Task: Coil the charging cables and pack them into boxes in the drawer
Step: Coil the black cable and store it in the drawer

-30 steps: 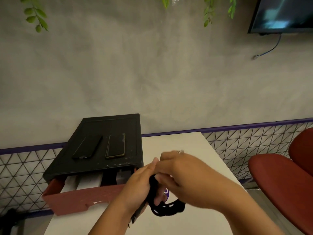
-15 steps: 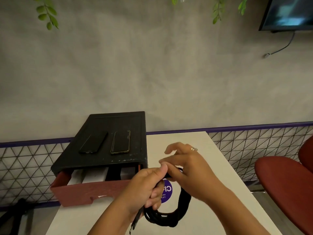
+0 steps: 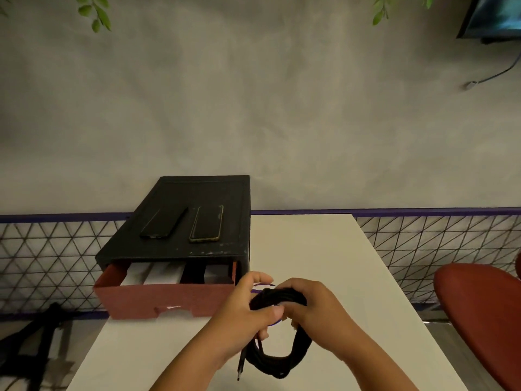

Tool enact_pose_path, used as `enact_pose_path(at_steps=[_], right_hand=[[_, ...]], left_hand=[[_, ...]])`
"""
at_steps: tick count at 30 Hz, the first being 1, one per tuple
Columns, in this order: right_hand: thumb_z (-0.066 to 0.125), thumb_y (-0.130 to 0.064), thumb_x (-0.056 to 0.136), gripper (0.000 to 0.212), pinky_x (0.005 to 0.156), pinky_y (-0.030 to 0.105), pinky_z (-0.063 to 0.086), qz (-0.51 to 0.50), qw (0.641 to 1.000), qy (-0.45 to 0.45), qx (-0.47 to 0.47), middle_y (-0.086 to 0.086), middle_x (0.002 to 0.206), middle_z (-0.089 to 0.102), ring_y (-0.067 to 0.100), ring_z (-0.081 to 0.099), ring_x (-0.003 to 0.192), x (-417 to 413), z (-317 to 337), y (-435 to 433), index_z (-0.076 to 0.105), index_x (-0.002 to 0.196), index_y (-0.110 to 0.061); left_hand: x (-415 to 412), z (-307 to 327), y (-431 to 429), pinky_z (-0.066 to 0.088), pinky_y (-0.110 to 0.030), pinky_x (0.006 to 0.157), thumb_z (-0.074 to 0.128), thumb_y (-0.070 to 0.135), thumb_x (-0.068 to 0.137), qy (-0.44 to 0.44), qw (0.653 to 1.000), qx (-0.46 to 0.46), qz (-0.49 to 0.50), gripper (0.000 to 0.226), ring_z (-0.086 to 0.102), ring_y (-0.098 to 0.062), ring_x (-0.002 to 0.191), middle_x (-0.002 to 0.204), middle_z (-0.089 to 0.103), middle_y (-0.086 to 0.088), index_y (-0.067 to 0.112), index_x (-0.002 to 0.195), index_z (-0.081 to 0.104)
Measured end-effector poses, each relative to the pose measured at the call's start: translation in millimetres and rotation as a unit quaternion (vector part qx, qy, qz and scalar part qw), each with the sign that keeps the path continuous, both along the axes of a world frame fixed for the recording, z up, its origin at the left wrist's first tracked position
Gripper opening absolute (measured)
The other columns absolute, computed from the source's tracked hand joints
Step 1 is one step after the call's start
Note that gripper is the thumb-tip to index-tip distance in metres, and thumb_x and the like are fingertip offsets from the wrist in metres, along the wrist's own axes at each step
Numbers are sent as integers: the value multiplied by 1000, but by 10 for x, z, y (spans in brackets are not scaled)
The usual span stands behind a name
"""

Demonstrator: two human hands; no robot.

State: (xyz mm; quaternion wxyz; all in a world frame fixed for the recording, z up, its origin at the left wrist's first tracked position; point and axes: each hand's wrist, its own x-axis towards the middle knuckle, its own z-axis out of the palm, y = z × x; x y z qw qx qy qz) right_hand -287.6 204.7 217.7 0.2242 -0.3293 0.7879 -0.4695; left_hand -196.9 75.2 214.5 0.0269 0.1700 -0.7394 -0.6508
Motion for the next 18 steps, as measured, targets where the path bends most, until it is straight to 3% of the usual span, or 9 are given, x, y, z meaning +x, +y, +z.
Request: enact_pose_path(at_steps=[3, 6, 8, 12, 15, 18], right_hand=[[58, -1, 85, 14, 56, 19, 42, -10, 987, -150, -47, 1, 65, 61, 10, 50, 55, -31, -86, 42, 67, 89, -11], [51, 3, 88, 17, 56, 21, 42, 2, 960, -267, -90, 5, 63, 60, 11, 47, 53, -22, -170, 38, 66, 92, -5], [50, 4, 90, 20, 56, 22, 43, 0, 941, -323, -105, 6, 63, 59, 11, 47, 52, -5, -214, 18, 66, 98, -3], [51, 3, 89, 25, 58, 23, 43, 16, 930, -350, -107, 7, 67, 61, 11, 49, 53, 33, -286, -43, 64, 107, -7], [54, -1, 90, 22, 57, 24, 44, -9, 927, -356, -115, 8, 66, 61, 11, 51, 53, 74, -357, -98, 64, 108, -10], [56, -4, 90, 17, 55, 23, 45, -32, 943, -317, -95, 8, 64, 60, 12, 52, 52, 149, -491, -166, 62, 105, -8]], left_hand=[[82, -52, 37, 49, -22, 68, 55, 6, 90, 14, 1000, -20, -16, 33, 54, -6, 61, 72, 62, 12, 31, 112, 51], [110, -122, 72, 53, -31, 79, 50, 9, 93, 8, 999, -49, 19, 38, 56, -4, 65, 77, 63, 12, 43, 109, 54], [102, -147, 87, 51, -22, 74, 47, 13, 95, -1, 995, -91, 35, 39, 54, 0, 61, 76, 60, 13, 50, 104, 51], [75, -184, 93, 40, -11, 55, 47, 23, 96, -2, 983, -166, 81, 22, 53, 7, 55, 76, 60, 18, 44, 93, 54], [95, -282, 73, 36, -11, 57, 48, 28, 96, -23, 975, -186, 123, 14, 56, 5, 70, 84, 62, 17, 38, 92, 57], [163, -419, 58, 38, -9, 57, 51, 28, 94, -53, 971, -191, 136, 12, 56, 4, 72, 81, 62, 15, 35, 87, 58]])
